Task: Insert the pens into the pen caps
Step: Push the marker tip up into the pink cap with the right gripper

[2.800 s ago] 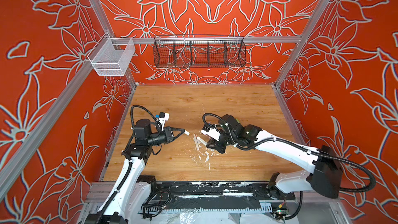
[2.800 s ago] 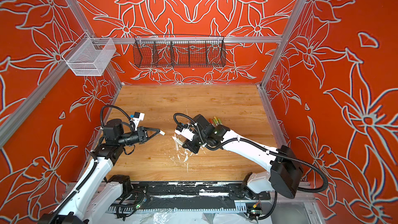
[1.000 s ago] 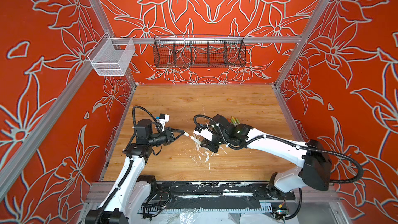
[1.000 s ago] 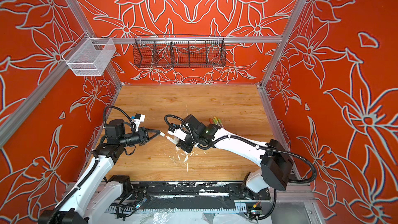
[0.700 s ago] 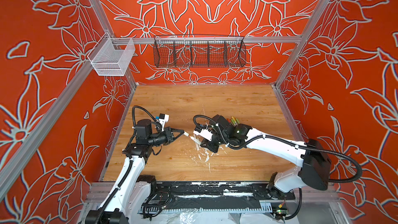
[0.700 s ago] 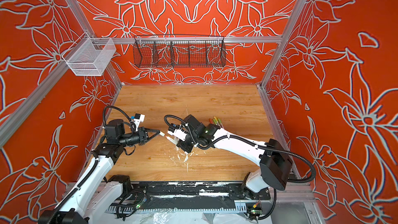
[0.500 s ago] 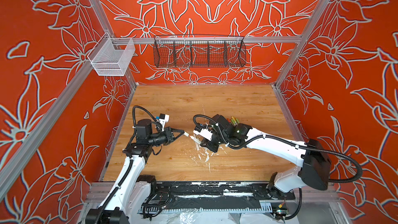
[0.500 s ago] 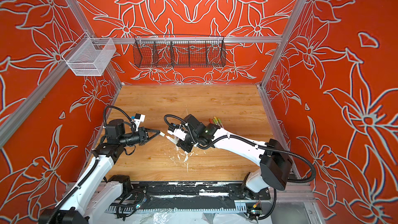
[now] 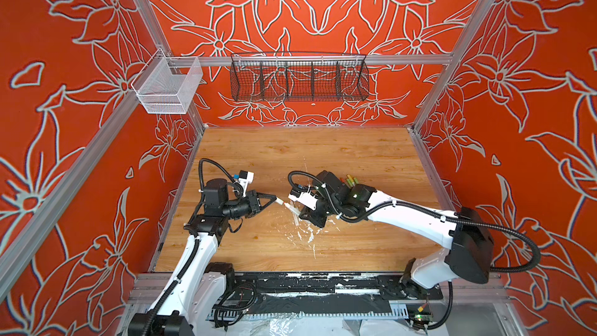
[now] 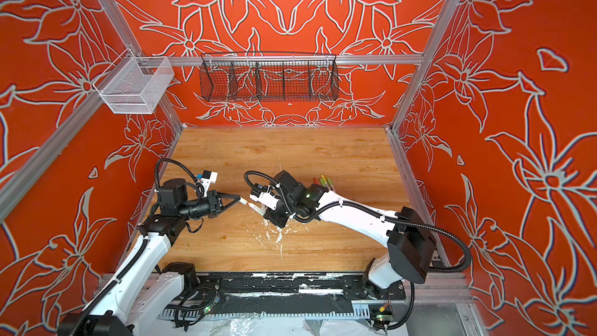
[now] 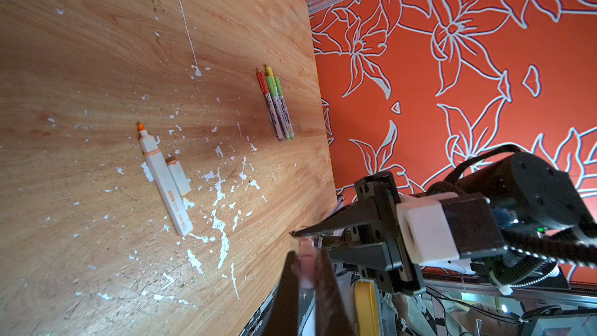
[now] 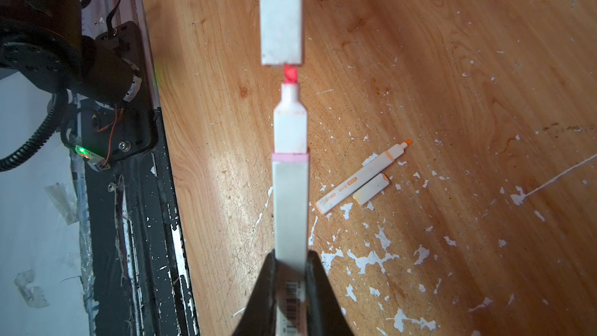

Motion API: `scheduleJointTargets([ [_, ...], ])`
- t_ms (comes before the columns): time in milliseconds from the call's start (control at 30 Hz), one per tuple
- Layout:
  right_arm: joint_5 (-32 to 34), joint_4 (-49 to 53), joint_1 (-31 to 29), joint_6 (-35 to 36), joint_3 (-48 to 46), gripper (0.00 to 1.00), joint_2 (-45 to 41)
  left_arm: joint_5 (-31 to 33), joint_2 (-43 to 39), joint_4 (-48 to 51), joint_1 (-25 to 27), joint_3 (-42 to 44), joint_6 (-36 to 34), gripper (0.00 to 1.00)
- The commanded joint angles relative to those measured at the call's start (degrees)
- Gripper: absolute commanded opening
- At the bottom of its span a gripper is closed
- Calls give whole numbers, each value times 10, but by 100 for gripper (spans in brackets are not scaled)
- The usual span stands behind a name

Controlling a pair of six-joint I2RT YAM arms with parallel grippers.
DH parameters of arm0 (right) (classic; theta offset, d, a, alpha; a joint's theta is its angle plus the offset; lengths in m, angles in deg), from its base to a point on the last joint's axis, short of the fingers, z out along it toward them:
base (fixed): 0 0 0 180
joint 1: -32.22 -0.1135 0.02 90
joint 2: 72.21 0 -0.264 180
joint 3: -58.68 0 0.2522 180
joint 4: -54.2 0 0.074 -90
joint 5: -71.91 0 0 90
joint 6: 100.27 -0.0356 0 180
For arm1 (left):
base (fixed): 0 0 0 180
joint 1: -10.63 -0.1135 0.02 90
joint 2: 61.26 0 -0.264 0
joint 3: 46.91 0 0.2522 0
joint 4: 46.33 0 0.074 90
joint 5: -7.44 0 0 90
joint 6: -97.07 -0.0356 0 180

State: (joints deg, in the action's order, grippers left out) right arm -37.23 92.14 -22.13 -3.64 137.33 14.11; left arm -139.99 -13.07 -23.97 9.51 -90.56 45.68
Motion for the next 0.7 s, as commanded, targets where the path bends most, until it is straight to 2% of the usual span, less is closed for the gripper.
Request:
scheduleJointTargets([
  [0, -5, 0, -6, 7, 22, 4, 8, -9, 1, 3, 3, -13, -6, 0],
  [433, 0, 14, -11, 16, 40, 4, 17, -2, 3, 10, 4, -14, -10, 0],
  [667, 25, 16, -15, 21, 53, 2, 19, 35, 16, 59, 25, -30, -39, 0],
])
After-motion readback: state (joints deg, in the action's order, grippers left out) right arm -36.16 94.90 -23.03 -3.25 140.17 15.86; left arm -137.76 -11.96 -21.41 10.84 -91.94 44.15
